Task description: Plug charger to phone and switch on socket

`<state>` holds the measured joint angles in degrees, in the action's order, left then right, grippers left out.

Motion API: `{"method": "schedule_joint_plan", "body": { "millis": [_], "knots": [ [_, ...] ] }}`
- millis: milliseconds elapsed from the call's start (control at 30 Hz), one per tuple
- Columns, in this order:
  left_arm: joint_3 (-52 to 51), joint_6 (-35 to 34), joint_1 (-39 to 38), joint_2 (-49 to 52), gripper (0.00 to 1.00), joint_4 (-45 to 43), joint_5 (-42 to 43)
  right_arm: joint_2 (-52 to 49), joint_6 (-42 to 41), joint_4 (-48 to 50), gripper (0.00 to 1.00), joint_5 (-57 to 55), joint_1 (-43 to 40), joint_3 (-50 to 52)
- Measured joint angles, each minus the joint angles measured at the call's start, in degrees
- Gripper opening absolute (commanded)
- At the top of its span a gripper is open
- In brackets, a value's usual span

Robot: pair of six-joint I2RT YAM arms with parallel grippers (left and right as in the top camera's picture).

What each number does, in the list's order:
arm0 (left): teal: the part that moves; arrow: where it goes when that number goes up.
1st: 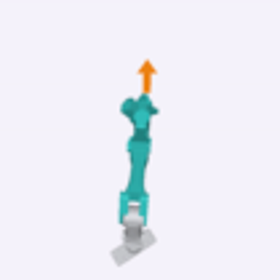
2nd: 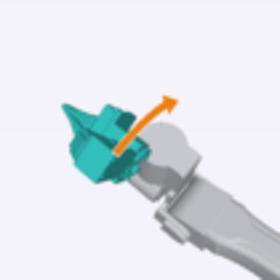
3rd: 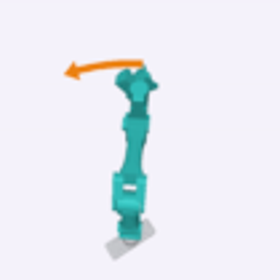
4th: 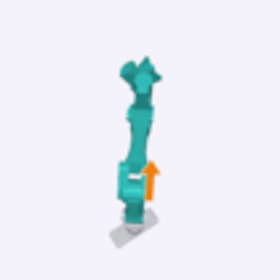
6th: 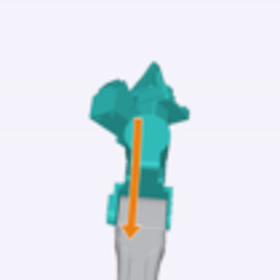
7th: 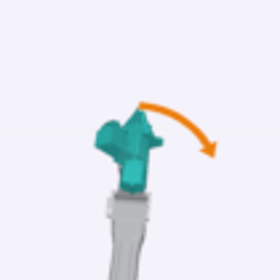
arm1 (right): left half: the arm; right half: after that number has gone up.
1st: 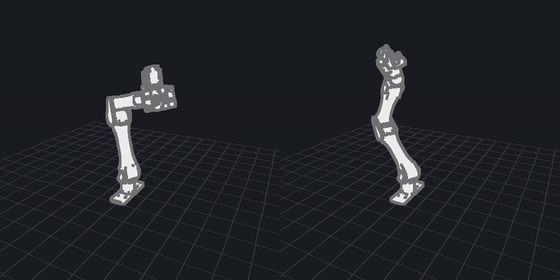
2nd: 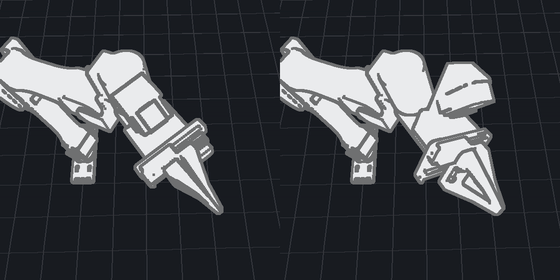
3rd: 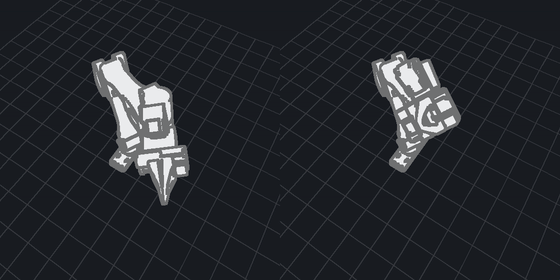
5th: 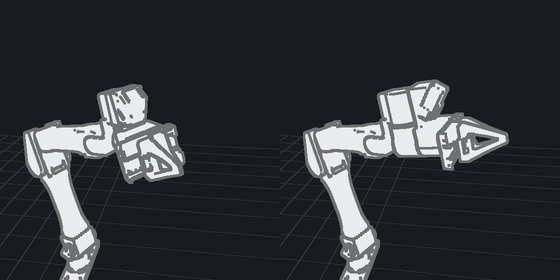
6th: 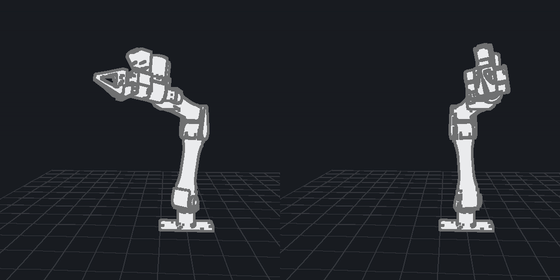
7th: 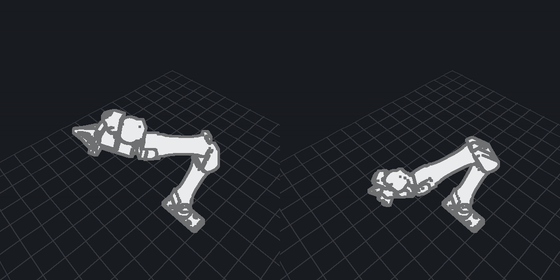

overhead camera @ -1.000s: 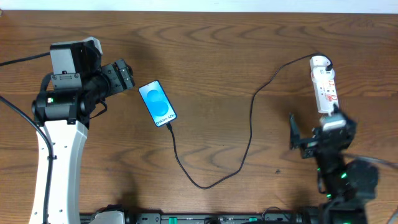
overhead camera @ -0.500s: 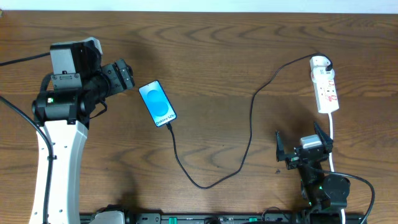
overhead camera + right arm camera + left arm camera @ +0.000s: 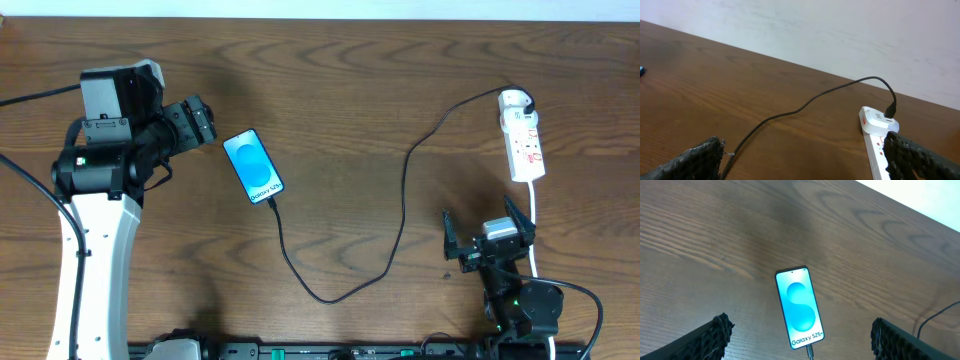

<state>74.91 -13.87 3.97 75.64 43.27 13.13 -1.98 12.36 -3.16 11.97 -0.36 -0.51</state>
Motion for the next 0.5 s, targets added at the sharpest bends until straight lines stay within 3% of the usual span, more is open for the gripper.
{"method": "schedule_joint_plan", "body": {
  "millis": [367,500],
  "knots": [
    [-0.98,0.00,0.04,-2.27,0.90,-0.46,-5.20,0.00,0.00,0.00,0.99,0.02,0.00,0.00],
    [-9.01,0.76,0.04,-11.69,0.91,-12.09,-8.55,0.02,0.00,0.00,0.99,0.02,0.02,0.00]
  ]
}}
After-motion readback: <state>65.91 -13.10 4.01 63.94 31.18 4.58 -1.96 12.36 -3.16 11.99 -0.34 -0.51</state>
